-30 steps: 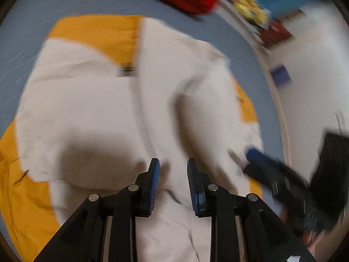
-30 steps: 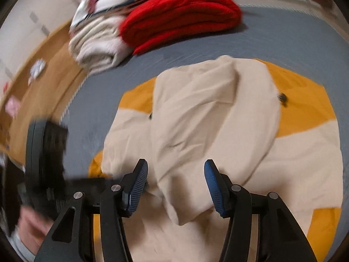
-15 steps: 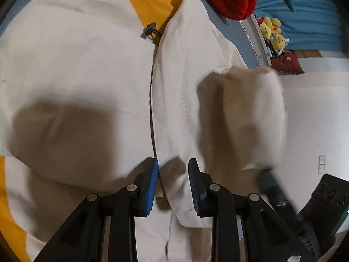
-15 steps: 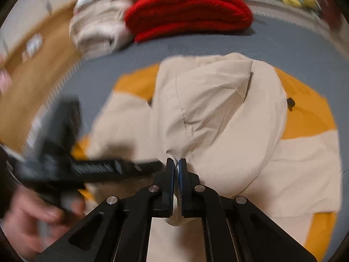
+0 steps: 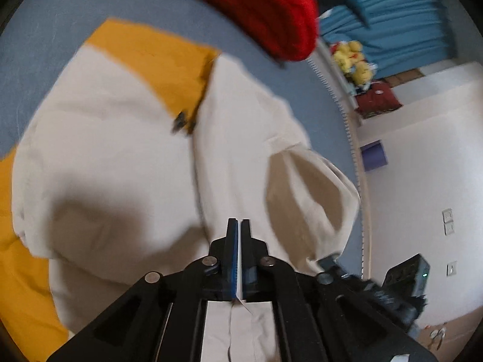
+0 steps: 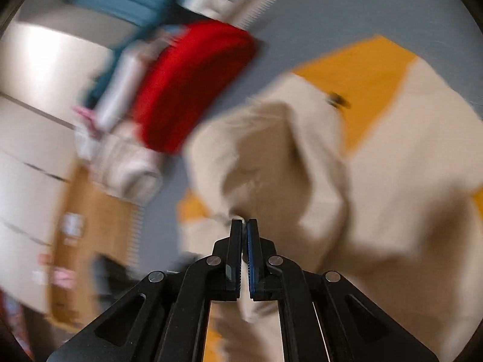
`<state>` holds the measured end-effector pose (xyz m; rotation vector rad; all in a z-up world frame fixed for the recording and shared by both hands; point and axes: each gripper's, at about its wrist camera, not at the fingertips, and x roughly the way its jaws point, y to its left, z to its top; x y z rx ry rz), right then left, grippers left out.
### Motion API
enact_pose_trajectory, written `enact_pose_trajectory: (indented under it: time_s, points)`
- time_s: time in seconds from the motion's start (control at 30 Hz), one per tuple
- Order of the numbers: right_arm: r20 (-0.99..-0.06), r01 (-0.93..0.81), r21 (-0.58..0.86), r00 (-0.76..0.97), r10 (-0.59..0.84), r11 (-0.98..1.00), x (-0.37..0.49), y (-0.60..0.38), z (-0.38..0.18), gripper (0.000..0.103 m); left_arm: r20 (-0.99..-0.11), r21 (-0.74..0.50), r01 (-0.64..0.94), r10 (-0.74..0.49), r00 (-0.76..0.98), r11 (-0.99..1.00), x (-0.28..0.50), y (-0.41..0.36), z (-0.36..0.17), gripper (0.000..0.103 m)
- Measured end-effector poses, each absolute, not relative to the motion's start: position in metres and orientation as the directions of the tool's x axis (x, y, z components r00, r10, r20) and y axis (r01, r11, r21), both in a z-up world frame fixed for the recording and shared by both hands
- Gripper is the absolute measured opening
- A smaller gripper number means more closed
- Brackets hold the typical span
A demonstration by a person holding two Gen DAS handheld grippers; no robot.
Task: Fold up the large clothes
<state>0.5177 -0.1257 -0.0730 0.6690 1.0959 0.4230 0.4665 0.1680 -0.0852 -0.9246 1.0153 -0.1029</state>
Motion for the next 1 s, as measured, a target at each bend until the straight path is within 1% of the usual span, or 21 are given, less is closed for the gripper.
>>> enact_pose_trajectory:
  time_s: [0.07,0.1,0.13,0.17,0.2,0.27,0.33,0.37,0.43,0.53,0.57,0.6,0.63,0.7,0.77,0.83,0.9,0.97,1.0]
  points:
    - [-0.795,0.071,0.542,0.365,0.484,0.837,0.517,-0.124,-0.089,0.008,-0.693,-0.713,-0.371,-0.519,0.500,0.594,0.470,0.164,-0.106,0.028]
    - [-0.827,0.095,0.494,0.358,0.433,0.864,0.516,-0.125,-0.093,0.009,-0.699,-0.710,-0.382,-0.528,0.482,0.592,0.467,0.163,-0.114,0.028]
    - [-0.849,0.096,0.447,0.357,0.389,0.889,0.516,-0.123,-0.093,0.013,-0.706,-0.704,-0.382,-0.529,0.471,0.598,0.459,0.164,-0.119,0.028]
    - [-0.858,0.087,0.416,0.368,0.359,0.905,0.515,-0.122,-0.091,0.014,-0.714,-0.695,-0.378,-0.525,0.462,0.612,0.459,0.160,-0.121,0.028]
    - [-0.855,0.065,0.396,0.389,0.342,0.916,0.514,-0.119,-0.086,0.018,-0.723,-0.684,-0.370,-0.519,0.455,0.628,0.461,0.155,-0.122,0.028]
    - [-0.833,-0.004,0.370,0.441,0.334,0.929,0.514,-0.115,-0.073,0.031,-0.730,-0.676,-0.364,-0.514,0.451,0.641,0.460,0.148,-0.123,0.028]
    - [-0.816,-0.065,0.332,0.480,0.321,0.941,0.518,-0.112,-0.064,0.060,-0.739,-0.665,-0.356,-0.507,0.444,0.657,0.460,0.140,-0.126,0.029]
    - [-0.809,-0.092,0.305,0.500,0.309,0.948,0.521,-0.109,-0.061,0.062,-0.743,-0.659,-0.354,-0.504,0.440,0.663,0.462,0.137,-0.127,0.028]
    - [-0.808,-0.117,0.283,0.505,0.303,0.952,0.527,-0.108,-0.056,0.063,-0.752,-0.650,-0.352,-0.501,0.429,0.674,0.462,0.133,-0.131,0.028]
    - [-0.806,-0.147,0.300,0.489,0.333,0.943,0.538,-0.112,-0.056,0.063,-0.754,-0.647,-0.346,-0.503,0.422,0.679,0.464,0.127,-0.133,0.028]
    - [-0.802,-0.166,0.304,0.487,0.346,0.938,0.540,-0.112,-0.055,0.063,-0.755,-0.645,-0.340,-0.503,0.420,0.684,0.465,0.125,-0.132,0.023]
    - [-0.796,-0.181,0.311,0.487,0.360,0.933,0.542,-0.112,-0.052,0.058,-0.755,-0.644,-0.333,-0.503,0.420,0.688,0.468,0.124,-0.132,0.016]
    - [-0.785,-0.191,0.329,0.489,0.380,0.925,0.544,-0.112,-0.051,0.038,-0.754,-0.645,-0.322,-0.508,0.416,0.693,0.468,0.123,-0.131,0.001]
    - [-0.758,-0.186,0.402,0.481,0.440,0.896,0.550,-0.117,-0.050,0.008,-0.757,-0.632,-0.304,-0.482,0.442,0.713,0.465,0.126,-0.123,0.000]
    - [-0.723,-0.160,0.474,0.490,0.487,0.866,0.551,-0.128,-0.048,0.003,-0.740,-0.633,-0.273,-0.463,0.488,0.724,0.464,0.130,-0.107,0.000]
    - [-0.675,-0.138,0.551,0.507,0.537,0.823,0.550,-0.137,-0.044,0.003,-0.705,-0.641,-0.227,-0.445,0.552,0.733,0.462,0.135,-0.084,0.000]
    - [-0.595,-0.115,0.654,0.532,0.603,0.747,0.547,-0.150,-0.037,0.003,-0.679,-0.613,-0.188,-0.390,0.622,0.767,0.458,0.143,-0.056,0.000]
    - [-0.531,-0.100,0.723,0.553,0.642,0.684,0.544,-0.159,-0.034,0.003,-0.665,-0.583,-0.179,-0.339,0.665,0.793,0.452,0.152,-0.040,0.000]
    - [-0.520,-0.082,0.742,0.558,0.647,0.666,0.543,-0.162,-0.036,0.003,-0.663,-0.576,-0.183,-0.325,0.675,0.796,0.451,0.155,-0.037,0.000]
